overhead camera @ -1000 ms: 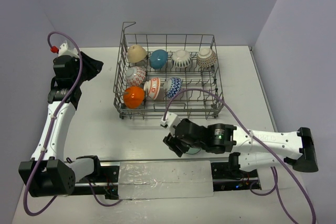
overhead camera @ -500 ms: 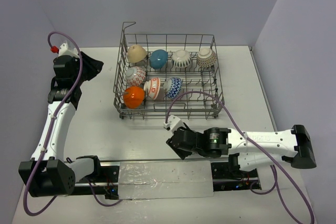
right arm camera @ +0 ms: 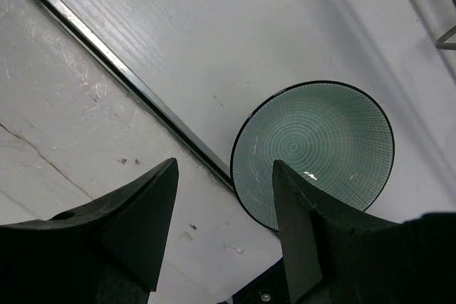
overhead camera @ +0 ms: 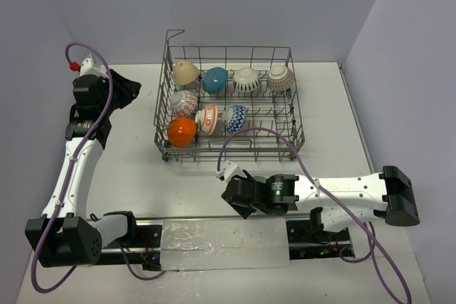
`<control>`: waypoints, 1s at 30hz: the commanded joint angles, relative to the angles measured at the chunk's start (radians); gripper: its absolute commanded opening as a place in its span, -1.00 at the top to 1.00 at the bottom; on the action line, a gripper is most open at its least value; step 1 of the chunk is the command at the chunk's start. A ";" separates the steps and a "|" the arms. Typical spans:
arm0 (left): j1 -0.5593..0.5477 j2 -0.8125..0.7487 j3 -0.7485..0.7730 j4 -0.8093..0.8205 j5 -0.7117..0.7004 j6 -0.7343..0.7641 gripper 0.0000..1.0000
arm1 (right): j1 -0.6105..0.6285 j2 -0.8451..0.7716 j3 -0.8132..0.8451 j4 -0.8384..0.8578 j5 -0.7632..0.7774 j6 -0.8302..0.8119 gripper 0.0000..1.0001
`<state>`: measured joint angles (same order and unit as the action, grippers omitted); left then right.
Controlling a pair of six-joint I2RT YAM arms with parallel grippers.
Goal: Load the bowls into the dish rack
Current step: Pick up the bowl from the center of the board.
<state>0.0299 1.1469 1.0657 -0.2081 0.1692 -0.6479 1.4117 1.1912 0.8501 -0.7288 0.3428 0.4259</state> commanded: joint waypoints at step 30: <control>-0.016 -0.027 -0.006 0.032 0.007 0.001 0.20 | -0.003 0.194 0.055 -0.006 0.007 0.037 -0.10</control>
<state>0.0177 1.1469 1.0657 -0.2070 0.1688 -0.6476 1.4113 1.3693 0.8570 -0.7280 0.3248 0.4484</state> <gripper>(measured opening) 0.401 0.556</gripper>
